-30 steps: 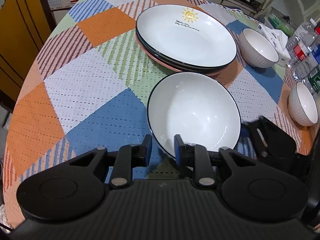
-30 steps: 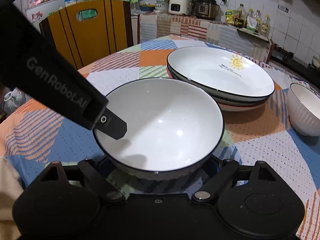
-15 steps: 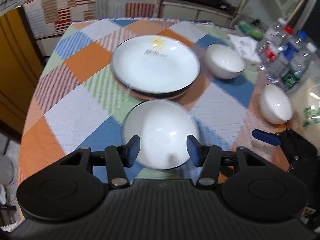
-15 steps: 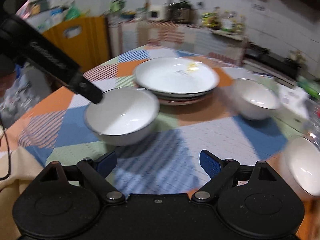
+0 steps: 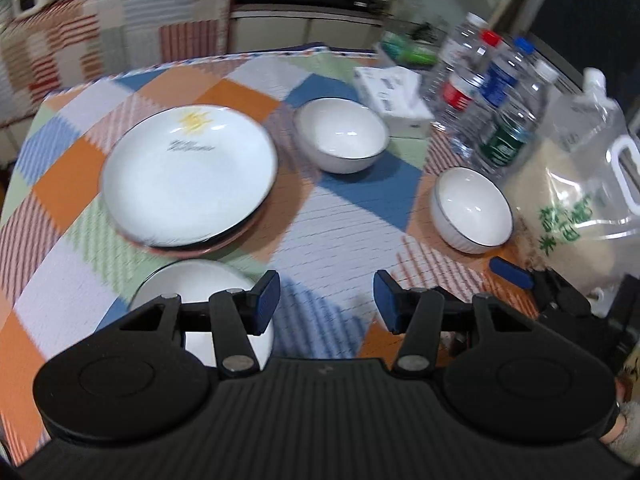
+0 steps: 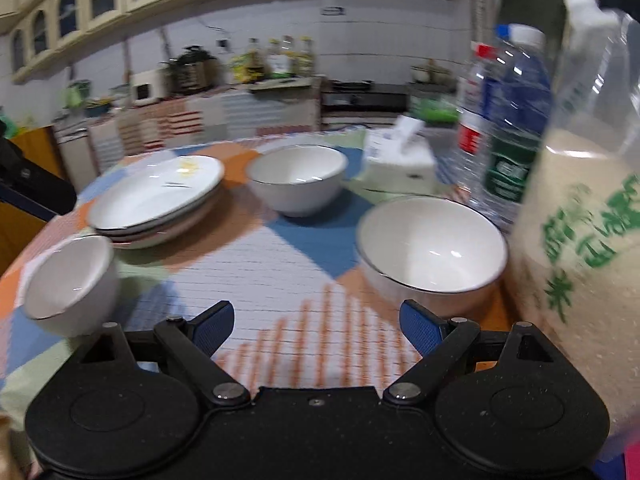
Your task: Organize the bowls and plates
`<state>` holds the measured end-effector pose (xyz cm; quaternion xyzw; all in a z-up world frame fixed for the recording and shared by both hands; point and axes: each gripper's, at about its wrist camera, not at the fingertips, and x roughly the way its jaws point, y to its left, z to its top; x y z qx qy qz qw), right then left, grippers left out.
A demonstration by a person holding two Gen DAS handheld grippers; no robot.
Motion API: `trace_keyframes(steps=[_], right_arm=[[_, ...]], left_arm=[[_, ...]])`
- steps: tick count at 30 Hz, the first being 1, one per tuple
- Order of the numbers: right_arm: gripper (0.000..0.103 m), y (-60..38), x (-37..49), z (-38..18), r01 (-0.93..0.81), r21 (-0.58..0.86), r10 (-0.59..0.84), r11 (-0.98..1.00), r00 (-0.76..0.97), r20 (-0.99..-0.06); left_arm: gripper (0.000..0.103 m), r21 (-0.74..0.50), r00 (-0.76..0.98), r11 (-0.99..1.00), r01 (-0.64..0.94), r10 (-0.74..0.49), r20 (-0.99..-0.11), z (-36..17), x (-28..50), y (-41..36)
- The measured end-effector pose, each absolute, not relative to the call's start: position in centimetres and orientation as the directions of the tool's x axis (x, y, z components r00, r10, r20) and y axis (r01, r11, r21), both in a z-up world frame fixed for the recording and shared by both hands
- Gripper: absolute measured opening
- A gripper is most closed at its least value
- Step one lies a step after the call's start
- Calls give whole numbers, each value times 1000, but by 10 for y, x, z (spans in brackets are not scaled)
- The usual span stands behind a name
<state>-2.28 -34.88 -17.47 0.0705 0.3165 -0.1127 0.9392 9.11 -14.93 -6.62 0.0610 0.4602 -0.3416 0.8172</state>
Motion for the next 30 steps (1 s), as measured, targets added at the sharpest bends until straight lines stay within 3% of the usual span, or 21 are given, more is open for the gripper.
trace_keyframes(steps=[5,10,21,30], right_arm=[[92,-366,-13,-190,397,44,-278,917,713,-644],[92,-383,-1,-204,463,76,-299,883,680,-669],[92,-394,21,-219,499,46,-338,865,648,-682],[92,-398,25,-224,489,35,-338,871,650,-681]], left_arm=[[51,-209,304,690,693,-543,-783,-71,84,-182],[51,-209,281,641,738,-574,-769,-85,90,-218],[51,-394,187,657,643,-633,-751,-125,119,-272],[51,-373,162,622,689,-633,-757,-141,110,-305]])
